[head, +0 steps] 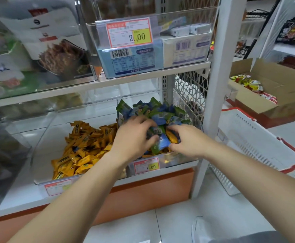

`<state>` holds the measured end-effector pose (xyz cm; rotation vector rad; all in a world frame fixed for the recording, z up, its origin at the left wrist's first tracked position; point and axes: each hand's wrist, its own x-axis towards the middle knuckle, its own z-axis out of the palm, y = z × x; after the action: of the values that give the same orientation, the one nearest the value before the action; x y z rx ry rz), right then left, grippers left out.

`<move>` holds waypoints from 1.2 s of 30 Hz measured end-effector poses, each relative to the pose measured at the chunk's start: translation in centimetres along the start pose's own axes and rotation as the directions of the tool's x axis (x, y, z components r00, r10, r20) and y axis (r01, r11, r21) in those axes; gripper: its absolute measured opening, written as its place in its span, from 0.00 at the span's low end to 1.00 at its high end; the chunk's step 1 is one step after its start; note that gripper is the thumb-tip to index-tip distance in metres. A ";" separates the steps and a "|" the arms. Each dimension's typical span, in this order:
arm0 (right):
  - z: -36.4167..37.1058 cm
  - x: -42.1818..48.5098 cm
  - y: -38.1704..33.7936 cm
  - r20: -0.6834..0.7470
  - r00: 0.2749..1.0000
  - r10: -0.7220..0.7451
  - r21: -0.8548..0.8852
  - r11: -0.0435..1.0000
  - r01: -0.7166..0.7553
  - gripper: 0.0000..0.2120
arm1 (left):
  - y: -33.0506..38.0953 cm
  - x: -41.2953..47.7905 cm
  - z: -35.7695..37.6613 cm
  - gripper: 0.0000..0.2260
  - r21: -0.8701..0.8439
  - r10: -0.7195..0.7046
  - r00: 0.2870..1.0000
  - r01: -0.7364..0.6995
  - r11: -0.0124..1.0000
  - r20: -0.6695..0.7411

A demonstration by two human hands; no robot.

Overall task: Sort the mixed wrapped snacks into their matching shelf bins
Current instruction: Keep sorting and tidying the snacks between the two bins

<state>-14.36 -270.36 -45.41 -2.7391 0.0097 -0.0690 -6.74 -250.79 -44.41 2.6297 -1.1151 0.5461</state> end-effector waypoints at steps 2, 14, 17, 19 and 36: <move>0.1 0.4 -0.2 0.024 0.999 0.024 0.037 0.999 -0.025 0.32 | 0.4 -0.6 0.3 0.19 0.010 0.021 0.999 -0.021 1.000 0.047; 1.5 1.0 -1.3 -0.109 0.979 0.172 0.009 0.985 -0.172 0.32 | -0.9 -0.4 1.1 0.14 0.035 -0.175 0.984 0.176 0.984 -0.033; 1.3 0.9 -1.1 -0.096 0.983 0.158 0.074 0.986 -0.151 0.27 | -1.0 -0.7 0.8 0.15 0.012 -0.157 0.987 0.157 0.987 -0.019; 1.0 0.7 -0.6 -0.065 0.984 0.168 0.162 0.975 -0.156 0.24 | -1.2 -0.9 0.5 0.18 -0.017 -0.144 0.990 0.144 0.989 -0.006; -3.9 -0.8 0.4 -0.065 0.964 0.257 0.756 0.643 -0.121 0.23 | -0.3 -1.6 -1.1 0.20 -0.156 -0.056 0.997 0.046 0.987 -0.059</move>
<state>-15.37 -272.24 -42.00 -1.8680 0.2619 -0.1975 -7.76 -249.18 -44.11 2.4831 -1.0250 0.5067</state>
